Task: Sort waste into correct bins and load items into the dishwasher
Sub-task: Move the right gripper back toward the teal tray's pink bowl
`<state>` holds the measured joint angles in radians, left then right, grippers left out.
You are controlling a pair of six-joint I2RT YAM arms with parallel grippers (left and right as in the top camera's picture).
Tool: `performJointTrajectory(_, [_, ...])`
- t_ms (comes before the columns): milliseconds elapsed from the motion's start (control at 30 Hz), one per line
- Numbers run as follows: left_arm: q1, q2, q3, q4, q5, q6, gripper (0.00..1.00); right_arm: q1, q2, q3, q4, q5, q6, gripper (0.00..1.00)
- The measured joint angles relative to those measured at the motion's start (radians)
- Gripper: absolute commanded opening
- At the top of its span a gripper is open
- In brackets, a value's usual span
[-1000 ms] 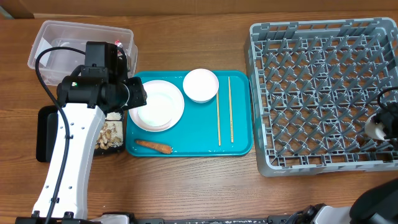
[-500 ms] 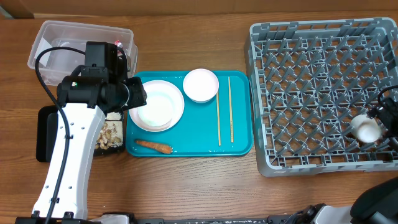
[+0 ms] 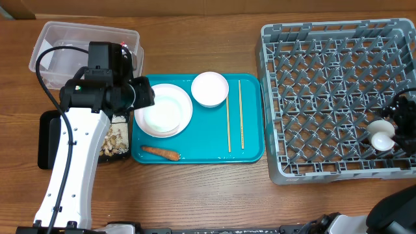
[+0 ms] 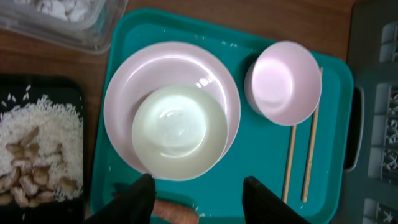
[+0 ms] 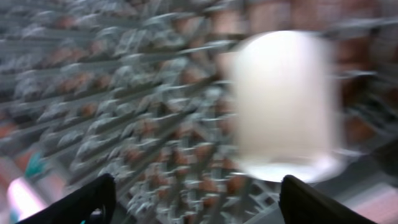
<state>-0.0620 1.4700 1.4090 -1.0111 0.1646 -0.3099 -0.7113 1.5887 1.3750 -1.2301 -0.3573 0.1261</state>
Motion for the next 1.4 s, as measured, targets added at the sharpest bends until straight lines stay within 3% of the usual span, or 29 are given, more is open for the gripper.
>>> performJointTrajectory(233, [-0.087,0.015,0.0,0.127,-0.004,0.0,0.59,0.172,-0.026,0.0,0.019,-0.167,-0.107,0.86])
performJointTrajectory(500, [-0.161,0.124,0.0,0.142,-0.005,0.0,0.59,0.543,-0.096,0.0,0.153,-0.196,-0.142,0.86])
performJointTrajectory(867, [-0.151,0.15,0.0,-0.045,-0.082,0.0,0.6,1.03,-0.038,0.0,0.567,0.104,-0.081,0.89])
performJointTrajectory(1033, [-0.137,0.15,0.0,-0.09,-0.122,0.0,0.6,1.12,0.079,0.001,0.653,0.229,-0.014,0.83])
performJointTrajectory(1233, [-0.136,0.15,0.0,-0.093,-0.14,0.0,0.61,1.141,0.311,0.001,0.719,0.289,0.065,0.71])
performJointTrajectory(1400, [-0.136,0.15,0.0,-0.093,-0.14,-0.001,0.61,1.144,0.385,0.001,0.763,0.298,0.089,0.65])
